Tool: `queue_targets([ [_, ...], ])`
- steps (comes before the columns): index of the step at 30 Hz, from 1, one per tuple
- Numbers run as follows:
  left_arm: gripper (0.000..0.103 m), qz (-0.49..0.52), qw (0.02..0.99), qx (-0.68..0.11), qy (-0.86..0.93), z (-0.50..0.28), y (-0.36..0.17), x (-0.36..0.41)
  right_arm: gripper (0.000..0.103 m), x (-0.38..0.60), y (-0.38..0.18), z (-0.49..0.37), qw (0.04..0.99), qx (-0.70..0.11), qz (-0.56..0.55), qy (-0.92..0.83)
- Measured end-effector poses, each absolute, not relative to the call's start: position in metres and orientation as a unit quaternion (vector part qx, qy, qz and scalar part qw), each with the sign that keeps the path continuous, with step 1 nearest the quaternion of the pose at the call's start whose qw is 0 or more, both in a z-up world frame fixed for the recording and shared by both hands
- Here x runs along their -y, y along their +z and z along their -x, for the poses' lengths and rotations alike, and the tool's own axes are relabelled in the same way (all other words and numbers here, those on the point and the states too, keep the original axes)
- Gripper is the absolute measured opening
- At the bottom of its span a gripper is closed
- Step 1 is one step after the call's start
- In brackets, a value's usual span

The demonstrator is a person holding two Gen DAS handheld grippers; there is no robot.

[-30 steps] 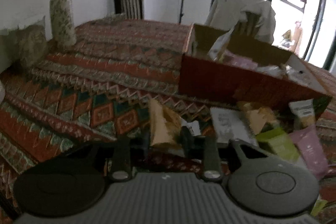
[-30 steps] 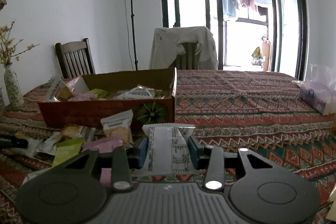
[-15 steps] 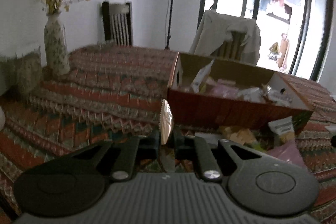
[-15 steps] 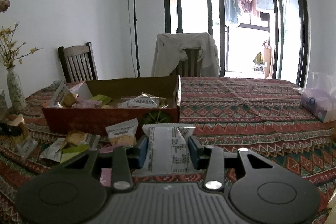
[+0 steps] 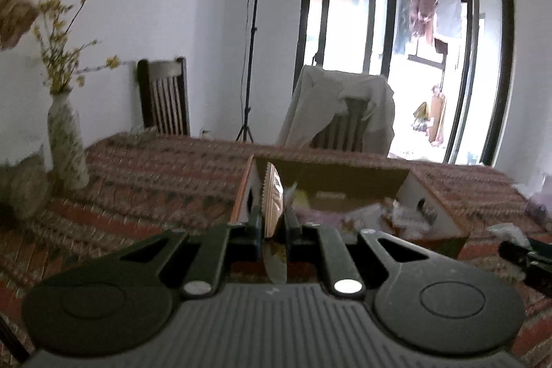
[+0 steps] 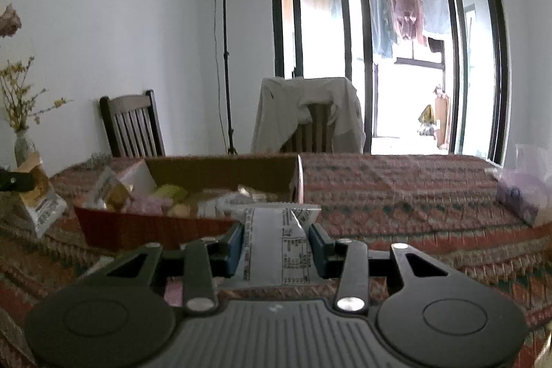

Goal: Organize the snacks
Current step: 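Carry both packets over the cardboard box and open both tools to drop them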

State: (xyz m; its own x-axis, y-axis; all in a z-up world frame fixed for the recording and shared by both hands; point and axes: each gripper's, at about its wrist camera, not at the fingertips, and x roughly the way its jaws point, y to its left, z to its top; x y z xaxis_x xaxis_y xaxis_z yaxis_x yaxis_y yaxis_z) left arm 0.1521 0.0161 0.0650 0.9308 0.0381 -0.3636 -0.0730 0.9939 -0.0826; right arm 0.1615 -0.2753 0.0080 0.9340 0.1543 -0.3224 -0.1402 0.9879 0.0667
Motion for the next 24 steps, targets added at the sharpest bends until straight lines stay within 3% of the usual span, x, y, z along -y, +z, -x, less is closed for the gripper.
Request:
queue_targets([
  [14,0.012,0.056,0.987,-0.148,-0.012,-0.235,0.101,0.017,0.04,0.253,0.052,-0.239,0.988,-0.122,-0.028,0.092],
  [24,0.012,0.075,0.983,-0.166,0.012,-0.318,0.074,0.019,0.04,0.242,0.025,-0.314,0.984,-0.133,-0.066,0.095],
])
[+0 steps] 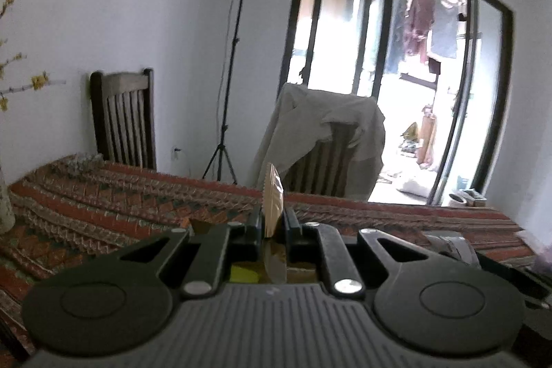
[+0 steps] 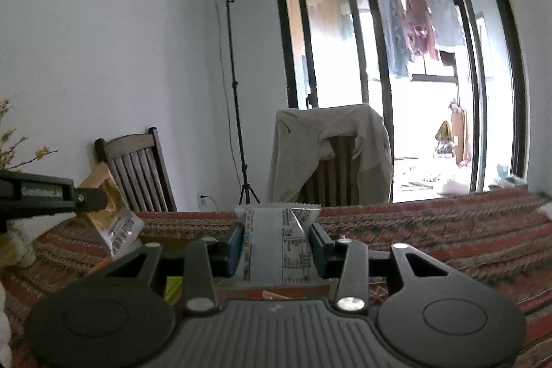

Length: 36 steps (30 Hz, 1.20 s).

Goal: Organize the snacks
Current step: 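Carry both packets over the cardboard box and open both tools to drop them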

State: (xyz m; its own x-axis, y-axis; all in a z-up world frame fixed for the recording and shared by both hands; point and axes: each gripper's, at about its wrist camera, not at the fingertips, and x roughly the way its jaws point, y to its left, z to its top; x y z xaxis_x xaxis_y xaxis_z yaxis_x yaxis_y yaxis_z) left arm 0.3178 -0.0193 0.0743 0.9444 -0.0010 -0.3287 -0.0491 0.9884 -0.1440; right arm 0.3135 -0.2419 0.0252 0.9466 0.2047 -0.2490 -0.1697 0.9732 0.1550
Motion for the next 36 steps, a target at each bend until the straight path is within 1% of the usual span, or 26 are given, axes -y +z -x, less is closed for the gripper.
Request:
queue_targets([
  [5,0.012,0.052,0.98,-0.192,0.014,-0.339,0.039,0.022,0.04,0.235,0.003,-0.328,0.982,-0.156,-0.038,0.104],
  [10,0.013,0.039,0.978,-0.205,0.013,-0.344,0.023,0.026,0.04,0.229,-0.007,-0.334,0.979,-0.174,-0.026,0.099],
  [12,0.013,0.037,0.977,-0.208,0.014,-0.343,0.021,0.026,0.042,0.228,-0.011,-0.336,0.978,-0.184,-0.026,0.094],
  [14,0.017,0.038,0.978,-0.206,0.016,-0.342,0.02,0.025,0.045,0.229,-0.013,-0.337,0.978,-0.189,-0.024,0.087],
  [15,0.025,0.04,0.978,-0.205,0.015,-0.341,0.02,0.025,0.054,0.229,-0.013,-0.338,0.977,-0.191,-0.025,0.086],
  [16,0.044,0.042,0.978,-0.203,0.016,-0.34,0.019,0.025,0.06,0.229,-0.013,-0.338,0.977,-0.192,-0.028,0.086],
  [17,0.056,0.045,0.979,-0.199,0.019,-0.339,0.02,0.025,0.076,0.23,-0.013,-0.337,0.977,-0.192,-0.031,0.085],
  [18,0.079,0.048,0.98,-0.193,0.023,-0.338,0.021,0.024,0.091,0.231,-0.013,-0.337,0.978,-0.191,-0.033,0.084],
  [19,0.094,0.049,0.981,-0.186,0.027,-0.335,0.022,0.023,0.095,0.232,-0.012,-0.336,0.978,-0.188,-0.035,0.083],
  [21,0.103,0.053,0.983,-0.171,0.031,-0.329,0.026,0.023,0.102,0.234,-0.011,-0.334,0.979,-0.184,-0.04,0.082],
  [29,0.103,0.068,0.983,-0.165,0.035,-0.324,0.033,0.023,0.103,0.24,-0.006,-0.329,0.979,-0.191,-0.043,0.063],
  [36,0.103,0.089,0.983,-0.16,0.028,-0.308,0.058,0.018,0.103,0.242,0.013,-0.316,0.978,-0.19,-0.039,0.073],
])
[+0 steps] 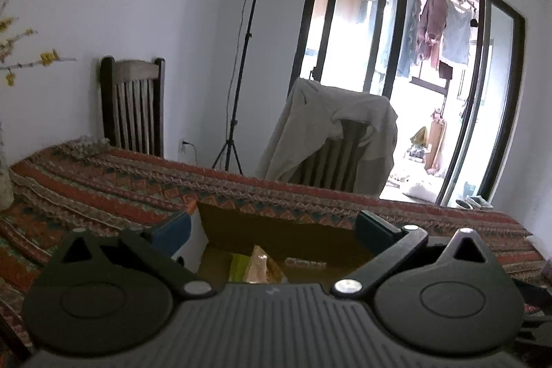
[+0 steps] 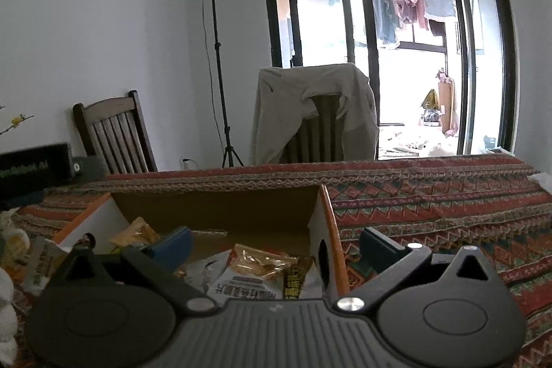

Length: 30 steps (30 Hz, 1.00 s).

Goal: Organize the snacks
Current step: 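Carry both packets over the cardboard box and open both tools to drop them, then move both tools back from the box to the snack pile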

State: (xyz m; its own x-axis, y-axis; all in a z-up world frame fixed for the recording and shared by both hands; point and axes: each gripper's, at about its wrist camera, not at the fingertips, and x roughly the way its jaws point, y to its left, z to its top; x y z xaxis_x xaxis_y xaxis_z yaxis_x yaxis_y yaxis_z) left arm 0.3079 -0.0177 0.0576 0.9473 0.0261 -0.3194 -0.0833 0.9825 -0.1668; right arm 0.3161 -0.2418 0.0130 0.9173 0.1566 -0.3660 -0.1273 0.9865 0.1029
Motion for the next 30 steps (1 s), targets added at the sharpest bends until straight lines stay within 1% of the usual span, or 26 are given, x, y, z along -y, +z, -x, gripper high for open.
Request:
queue_targets([
  [5,0.103,0.086,0.983,-0.157,0.028,-0.285,0.072,0.011,0.103,0.24,0.031,-0.295,0.98,-0.179,-0.03,0.078],
  [10,0.103,0.091,0.982,-0.163,0.034,-0.261,0.076,0.002,0.103,0.241,0.032,-0.27,0.979,-0.187,-0.027,0.081],
  [30,0.103,0.093,0.969,-0.223,0.045,-0.173,0.033,-0.029,0.103,0.246,0.001,-0.186,0.965,-0.244,-0.018,0.091],
])
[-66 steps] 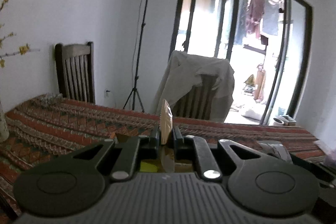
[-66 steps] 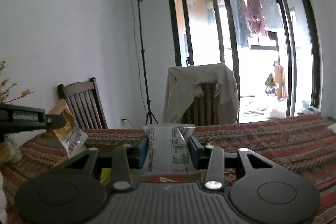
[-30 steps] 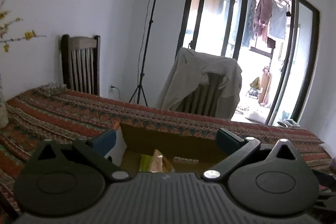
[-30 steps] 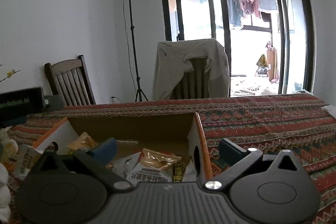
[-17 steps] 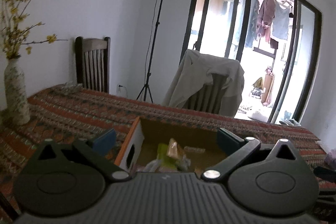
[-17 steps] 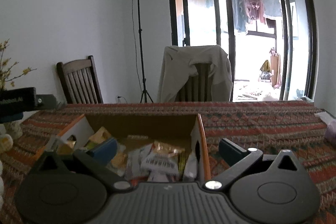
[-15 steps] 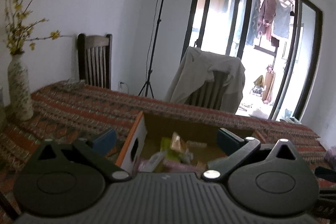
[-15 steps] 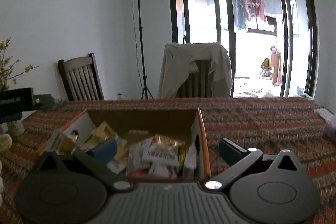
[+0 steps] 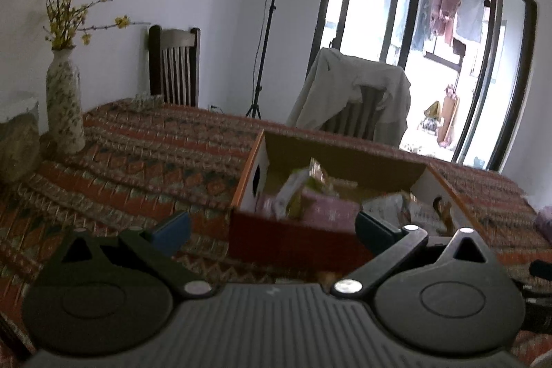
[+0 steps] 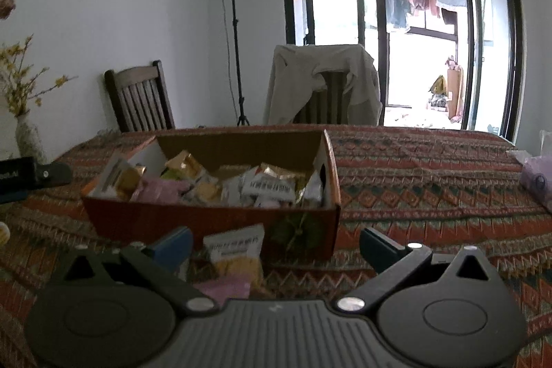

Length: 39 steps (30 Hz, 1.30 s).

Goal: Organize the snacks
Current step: 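Move both tools back from the box to the snack pile, then grasp the green and white packet with the right tool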

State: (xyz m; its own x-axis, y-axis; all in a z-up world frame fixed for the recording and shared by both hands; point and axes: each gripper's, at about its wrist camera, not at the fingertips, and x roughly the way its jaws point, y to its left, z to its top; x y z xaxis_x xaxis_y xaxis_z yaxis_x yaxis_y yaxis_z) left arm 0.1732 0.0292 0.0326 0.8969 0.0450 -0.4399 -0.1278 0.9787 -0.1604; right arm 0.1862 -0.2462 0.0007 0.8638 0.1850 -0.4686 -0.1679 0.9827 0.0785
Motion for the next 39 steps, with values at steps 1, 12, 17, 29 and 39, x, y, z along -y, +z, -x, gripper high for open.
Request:
queue_targets([
  [1,0.103,0.091,0.969,-0.226,0.043,-0.169,0.029,-0.03,0.103,0.247,-0.002,-0.183,0.964,-0.249,-0.019,0.093],
  [12,0.103,0.102,0.953,-0.285,0.034,-0.131,-0.002,-0.049,0.103,0.254,-0.018,-0.147,0.954,-0.28,-0.027,0.101],
  [17,0.103,0.103,0.952,-0.285,0.037,-0.12,-0.005,-0.058,0.103,0.242,-0.023,-0.14,0.949,-0.292,-0.018,0.113],
  [29,0.103,0.109,0.95,-0.292,0.035,-0.109,-0.015,-0.069,0.056,0.179,-0.032,-0.143,0.938,-0.299,0.01,0.178],
  [39,0.103,0.126,0.945,-0.3,0.036,-0.105,-0.023,-0.082,0.041,0.152,-0.056,-0.161,0.925,-0.333,0.038,0.18],
])
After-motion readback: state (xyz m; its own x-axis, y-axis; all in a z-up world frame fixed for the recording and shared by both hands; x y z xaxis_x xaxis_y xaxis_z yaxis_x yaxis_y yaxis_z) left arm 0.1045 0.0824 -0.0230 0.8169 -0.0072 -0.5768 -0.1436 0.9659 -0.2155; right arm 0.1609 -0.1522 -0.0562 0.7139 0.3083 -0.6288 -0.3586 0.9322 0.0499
